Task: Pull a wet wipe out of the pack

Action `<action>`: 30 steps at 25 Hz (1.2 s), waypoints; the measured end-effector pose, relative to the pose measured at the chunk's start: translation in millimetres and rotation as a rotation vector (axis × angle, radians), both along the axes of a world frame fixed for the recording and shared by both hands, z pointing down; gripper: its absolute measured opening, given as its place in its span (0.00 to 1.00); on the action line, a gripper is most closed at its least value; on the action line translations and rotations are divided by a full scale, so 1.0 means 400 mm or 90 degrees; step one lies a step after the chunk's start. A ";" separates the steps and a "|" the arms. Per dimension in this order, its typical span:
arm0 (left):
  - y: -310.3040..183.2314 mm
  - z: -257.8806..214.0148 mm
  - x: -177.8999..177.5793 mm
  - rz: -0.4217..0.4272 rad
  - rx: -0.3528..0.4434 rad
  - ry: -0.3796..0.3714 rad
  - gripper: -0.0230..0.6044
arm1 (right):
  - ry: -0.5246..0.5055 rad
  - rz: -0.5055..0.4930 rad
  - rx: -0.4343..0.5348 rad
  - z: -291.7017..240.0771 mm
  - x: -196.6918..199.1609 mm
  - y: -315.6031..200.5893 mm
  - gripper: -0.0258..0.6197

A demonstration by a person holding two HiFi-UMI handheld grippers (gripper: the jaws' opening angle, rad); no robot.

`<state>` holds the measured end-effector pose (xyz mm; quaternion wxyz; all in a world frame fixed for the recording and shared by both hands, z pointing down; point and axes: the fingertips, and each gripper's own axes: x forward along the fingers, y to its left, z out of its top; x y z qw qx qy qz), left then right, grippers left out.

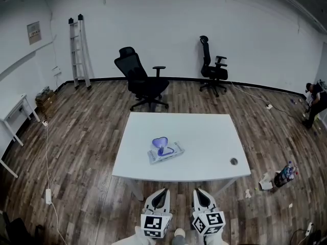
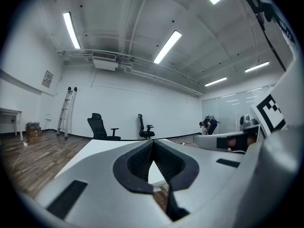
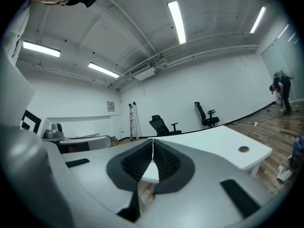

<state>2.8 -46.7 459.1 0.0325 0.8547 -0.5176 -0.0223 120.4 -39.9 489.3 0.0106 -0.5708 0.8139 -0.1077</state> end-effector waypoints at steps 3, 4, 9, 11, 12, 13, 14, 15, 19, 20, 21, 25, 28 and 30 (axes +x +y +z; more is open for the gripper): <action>-0.049 -0.009 0.029 -0.010 -0.001 0.000 0.03 | 0.002 -0.009 -0.001 -0.015 0.030 -0.051 0.05; -0.064 -0.011 0.038 -0.015 -0.001 0.000 0.03 | 0.002 -0.012 -0.002 -0.019 0.040 -0.067 0.05; -0.130 -0.013 0.075 -0.040 -0.002 0.000 0.03 | 0.003 -0.034 -0.007 -0.018 0.088 -0.146 0.05; -0.153 -0.014 0.086 -0.055 -0.004 0.001 0.03 | 0.001 -0.045 -0.009 -0.019 0.106 -0.177 0.05; -0.163 -0.012 0.089 -0.063 -0.006 0.000 0.03 | 0.000 -0.052 -0.009 -0.018 0.112 -0.190 0.05; -0.172 -0.010 0.091 -0.071 -0.009 -0.002 0.03 | 0.000 -0.060 -0.010 -0.015 0.115 -0.202 0.05; -0.180 -0.006 0.093 -0.077 -0.012 -0.002 0.03 | 0.001 -0.068 -0.011 -0.012 0.117 -0.212 0.05; -0.188 -0.002 0.095 -0.083 -0.013 -0.001 0.03 | 0.002 -0.077 -0.012 -0.008 0.117 -0.222 0.05; -0.212 0.014 0.095 -0.105 -0.018 -0.002 0.03 | -0.001 -0.104 -0.020 0.011 0.105 -0.260 0.05; -0.217 0.014 0.093 -0.110 -0.019 -0.003 0.03 | -0.001 -0.113 -0.020 0.012 0.099 -0.268 0.05; -0.224 0.014 0.090 -0.116 -0.019 -0.004 0.03 | 0.001 -0.121 -0.019 0.012 0.093 -0.276 0.05; -0.261 0.018 0.071 -0.138 -0.023 -0.004 0.03 | 0.005 -0.141 -0.021 0.016 0.072 -0.321 0.05; -0.305 0.016 0.062 -0.151 -0.024 0.003 0.03 | 0.004 -0.149 -0.023 0.015 0.066 -0.367 0.05; -0.338 0.019 0.062 -0.157 -0.027 0.005 0.03 | 0.005 -0.154 -0.024 0.015 0.065 -0.399 0.05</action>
